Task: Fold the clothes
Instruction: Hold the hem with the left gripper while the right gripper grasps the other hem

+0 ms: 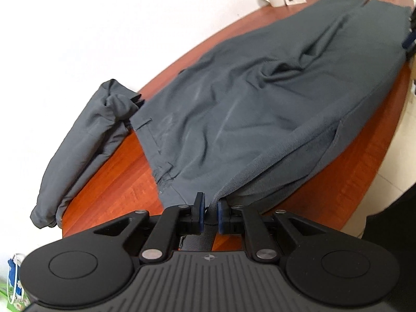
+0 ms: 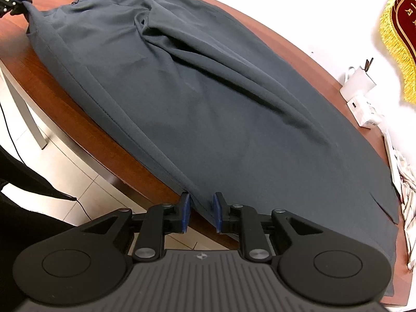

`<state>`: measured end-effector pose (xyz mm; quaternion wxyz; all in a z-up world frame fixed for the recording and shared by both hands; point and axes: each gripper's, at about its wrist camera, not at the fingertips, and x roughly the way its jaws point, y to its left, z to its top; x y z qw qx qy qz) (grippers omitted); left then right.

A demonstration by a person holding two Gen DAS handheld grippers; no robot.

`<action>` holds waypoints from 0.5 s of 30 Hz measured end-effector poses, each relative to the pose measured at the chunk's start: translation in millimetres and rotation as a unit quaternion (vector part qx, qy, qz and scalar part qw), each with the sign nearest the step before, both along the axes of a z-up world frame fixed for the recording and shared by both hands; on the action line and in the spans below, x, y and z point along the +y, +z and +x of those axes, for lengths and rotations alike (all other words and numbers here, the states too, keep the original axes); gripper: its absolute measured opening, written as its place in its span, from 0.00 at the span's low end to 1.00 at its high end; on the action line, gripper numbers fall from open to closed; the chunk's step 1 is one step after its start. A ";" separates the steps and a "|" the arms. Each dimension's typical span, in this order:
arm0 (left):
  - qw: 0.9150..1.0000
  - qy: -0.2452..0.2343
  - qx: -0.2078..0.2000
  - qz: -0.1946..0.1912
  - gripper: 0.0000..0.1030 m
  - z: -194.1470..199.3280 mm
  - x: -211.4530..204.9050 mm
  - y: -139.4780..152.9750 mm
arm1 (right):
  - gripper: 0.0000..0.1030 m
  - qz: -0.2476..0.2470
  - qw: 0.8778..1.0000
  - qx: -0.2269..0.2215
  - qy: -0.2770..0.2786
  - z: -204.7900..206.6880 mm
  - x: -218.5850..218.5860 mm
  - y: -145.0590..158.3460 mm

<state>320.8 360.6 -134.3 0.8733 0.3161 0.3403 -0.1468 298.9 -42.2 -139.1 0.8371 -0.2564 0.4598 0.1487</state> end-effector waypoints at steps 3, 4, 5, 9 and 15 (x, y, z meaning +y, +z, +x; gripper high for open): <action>1.000 0.004 -0.011 -0.002 0.09 -0.3 0.1 2.7 | 0.23 0.020 1.000 0.002 0.004 -0.1 2.1 2.1; 1.000 0.005 -0.012 -0.002 0.09 -0.5 0.0 3.0 | 0.24 0.024 1.000 0.002 0.005 -0.2 2.0 2.9; 1.000 0.005 -0.014 -0.003 0.10 -0.3 -0.3 3.6 | 0.25 0.034 0.999 0.003 0.013 -0.7 3.7 4.2; 1.000 0.007 -0.019 -0.005 0.10 -1.4 -2.2 6.1 | 0.32 0.044 0.998 0.004 0.038 -2.1 10.4 4.5; 0.999 0.016 -0.026 -0.015 0.10 -3.6 -2.1 10.3 | 0.31 0.017 0.998 0.006 0.055 -2.7 15.8 -1.1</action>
